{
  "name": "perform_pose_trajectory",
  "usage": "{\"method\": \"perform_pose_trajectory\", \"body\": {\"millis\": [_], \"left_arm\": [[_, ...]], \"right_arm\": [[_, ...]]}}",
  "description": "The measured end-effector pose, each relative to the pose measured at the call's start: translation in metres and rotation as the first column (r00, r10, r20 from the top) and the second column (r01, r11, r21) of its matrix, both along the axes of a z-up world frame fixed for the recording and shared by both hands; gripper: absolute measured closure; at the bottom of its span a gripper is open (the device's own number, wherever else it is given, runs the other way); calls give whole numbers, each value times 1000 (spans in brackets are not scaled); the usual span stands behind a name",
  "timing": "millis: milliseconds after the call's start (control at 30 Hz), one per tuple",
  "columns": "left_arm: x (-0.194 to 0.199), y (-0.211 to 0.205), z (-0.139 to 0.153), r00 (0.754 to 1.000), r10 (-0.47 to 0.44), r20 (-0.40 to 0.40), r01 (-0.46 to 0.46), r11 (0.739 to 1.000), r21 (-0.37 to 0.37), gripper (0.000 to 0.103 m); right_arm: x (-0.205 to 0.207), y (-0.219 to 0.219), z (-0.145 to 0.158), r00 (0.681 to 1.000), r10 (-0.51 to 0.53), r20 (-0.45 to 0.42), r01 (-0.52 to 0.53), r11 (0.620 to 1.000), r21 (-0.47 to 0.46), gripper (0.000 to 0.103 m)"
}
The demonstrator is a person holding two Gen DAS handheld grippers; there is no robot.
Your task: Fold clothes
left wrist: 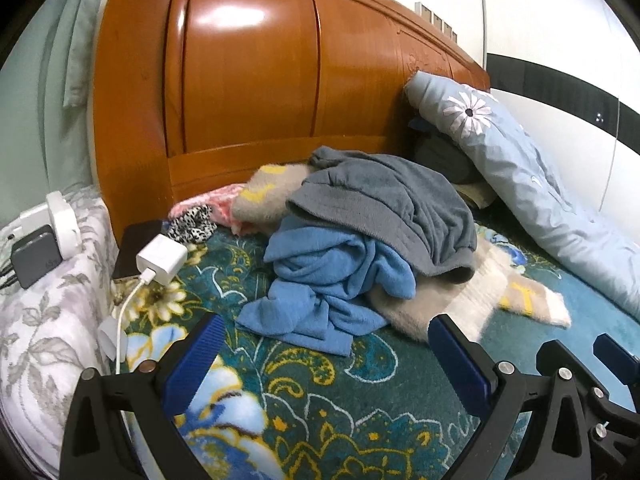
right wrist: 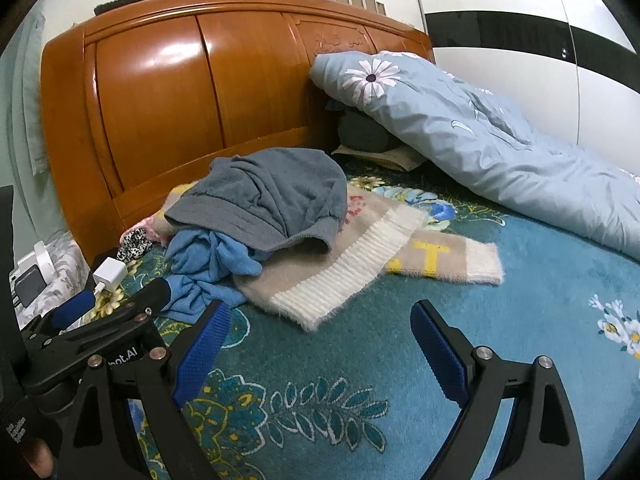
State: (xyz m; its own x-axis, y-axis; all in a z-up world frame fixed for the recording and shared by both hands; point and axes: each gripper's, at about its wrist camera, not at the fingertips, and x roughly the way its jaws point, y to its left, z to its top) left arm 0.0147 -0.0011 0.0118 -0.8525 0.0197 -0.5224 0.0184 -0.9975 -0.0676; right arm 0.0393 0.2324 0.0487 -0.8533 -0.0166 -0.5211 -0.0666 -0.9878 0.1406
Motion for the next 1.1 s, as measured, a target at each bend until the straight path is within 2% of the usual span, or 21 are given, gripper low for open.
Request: {"method": "perform_pose_trajectory", "body": {"millis": [167, 367, 533, 1100], "left_arm": [[-1, -1, 1, 1000, -7, -2, 7, 1000, 11, 0], [-3, 1, -1, 1000, -14, 4, 14, 1000, -8, 0], [-1, -4, -1, 1000, 1, 13, -1, 1000, 13, 0], [0, -8, -2, 999, -22, 27, 23, 1000, -2, 0]], "right_arm": [[-1, 3, -1, 1000, 6, -8, -6, 1000, -28, 11], [-2, 1, -3, 1000, 6, 4, -6, 1000, -27, 11], [-2, 0, -3, 1000, 14, 0, -14, 999, -37, 11], [0, -6, -2, 999, 39, -8, -39, 998, -50, 11]]}}
